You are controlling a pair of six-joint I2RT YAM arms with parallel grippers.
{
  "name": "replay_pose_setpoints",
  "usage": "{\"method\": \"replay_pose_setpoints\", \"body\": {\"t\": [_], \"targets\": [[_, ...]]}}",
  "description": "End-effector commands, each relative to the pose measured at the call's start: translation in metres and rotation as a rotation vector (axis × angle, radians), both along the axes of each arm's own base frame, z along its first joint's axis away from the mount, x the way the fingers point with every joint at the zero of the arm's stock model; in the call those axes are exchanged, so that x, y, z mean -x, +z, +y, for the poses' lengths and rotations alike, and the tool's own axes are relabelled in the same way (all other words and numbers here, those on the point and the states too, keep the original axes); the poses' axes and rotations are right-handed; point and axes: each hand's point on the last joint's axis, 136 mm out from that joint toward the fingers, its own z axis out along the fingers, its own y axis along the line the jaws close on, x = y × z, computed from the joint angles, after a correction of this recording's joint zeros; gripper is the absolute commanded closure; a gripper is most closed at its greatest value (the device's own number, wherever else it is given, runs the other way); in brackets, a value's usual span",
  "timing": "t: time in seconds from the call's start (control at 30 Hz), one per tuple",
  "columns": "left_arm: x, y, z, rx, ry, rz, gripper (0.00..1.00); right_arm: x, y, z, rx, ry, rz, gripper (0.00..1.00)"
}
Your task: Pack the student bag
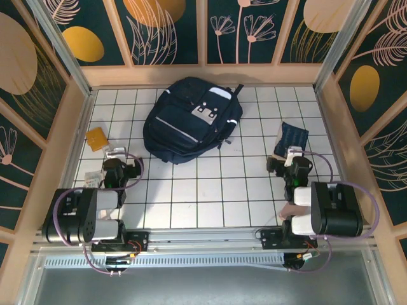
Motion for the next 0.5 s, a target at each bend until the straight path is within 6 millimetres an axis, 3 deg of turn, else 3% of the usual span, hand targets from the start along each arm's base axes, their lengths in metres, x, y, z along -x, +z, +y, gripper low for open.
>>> {"method": "replay_pose_setpoints", "body": {"t": [0.0,0.47], "targets": [[-0.0503,0.0892,-0.0001,-0.044,0.002,-0.394,0.01,-0.0541,0.0837,0.0086,-0.043,0.018,-0.389,0.01],[-0.0506,0.0896,-0.0002,-0.042,0.002,-0.395,0.01,-0.054,0.0841,0.0082,-0.045,0.019,-0.389,0.01]]}}
